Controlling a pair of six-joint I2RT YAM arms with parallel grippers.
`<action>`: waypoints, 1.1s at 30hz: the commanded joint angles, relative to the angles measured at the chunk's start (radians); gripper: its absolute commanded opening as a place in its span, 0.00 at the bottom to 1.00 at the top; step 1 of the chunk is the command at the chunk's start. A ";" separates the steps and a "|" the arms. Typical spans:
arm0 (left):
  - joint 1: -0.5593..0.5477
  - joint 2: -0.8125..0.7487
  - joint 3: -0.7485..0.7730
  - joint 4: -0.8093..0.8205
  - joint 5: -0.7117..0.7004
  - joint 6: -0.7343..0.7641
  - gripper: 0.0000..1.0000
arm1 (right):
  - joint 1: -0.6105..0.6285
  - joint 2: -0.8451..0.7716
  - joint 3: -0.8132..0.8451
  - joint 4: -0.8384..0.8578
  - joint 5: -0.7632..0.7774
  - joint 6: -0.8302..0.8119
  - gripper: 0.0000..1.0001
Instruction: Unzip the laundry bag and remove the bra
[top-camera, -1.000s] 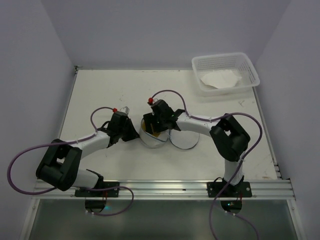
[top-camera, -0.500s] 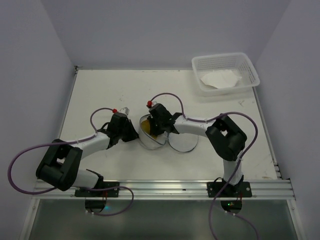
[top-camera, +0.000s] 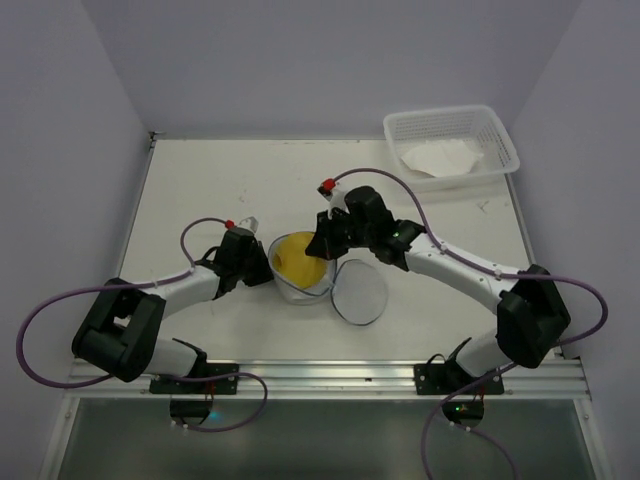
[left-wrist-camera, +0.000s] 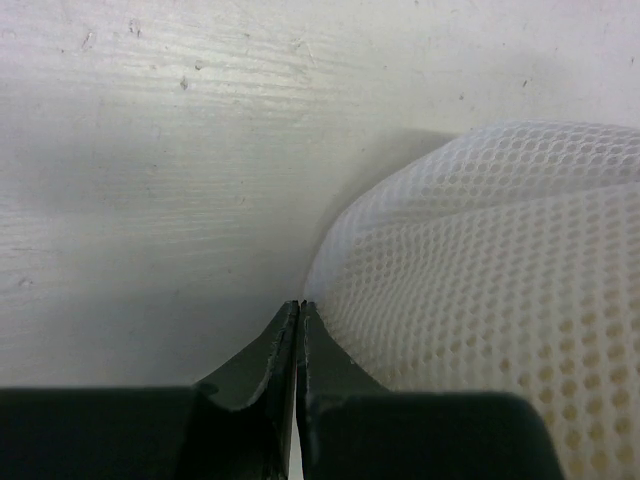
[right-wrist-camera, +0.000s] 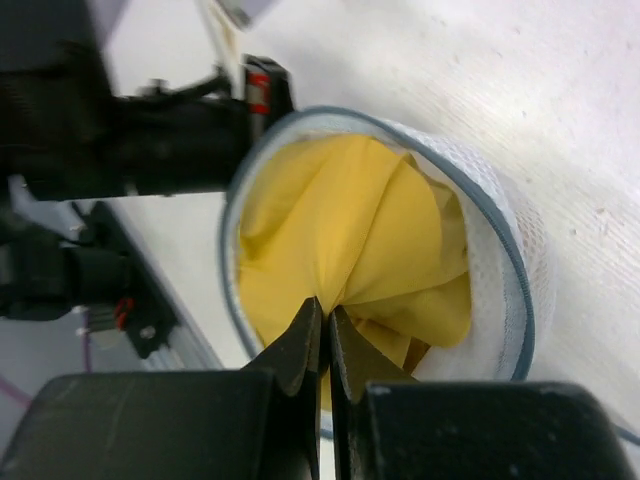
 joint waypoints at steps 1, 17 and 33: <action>-0.004 -0.015 -0.012 0.009 -0.024 0.016 0.05 | -0.036 -0.084 -0.013 0.046 -0.230 -0.037 0.00; -0.004 -0.001 0.002 0.000 -0.023 0.007 0.04 | -0.206 -0.287 0.326 -0.002 -0.318 0.059 0.00; -0.004 0.002 0.013 -0.007 -0.003 -0.007 0.04 | -0.769 0.123 0.728 -0.167 0.164 0.100 0.00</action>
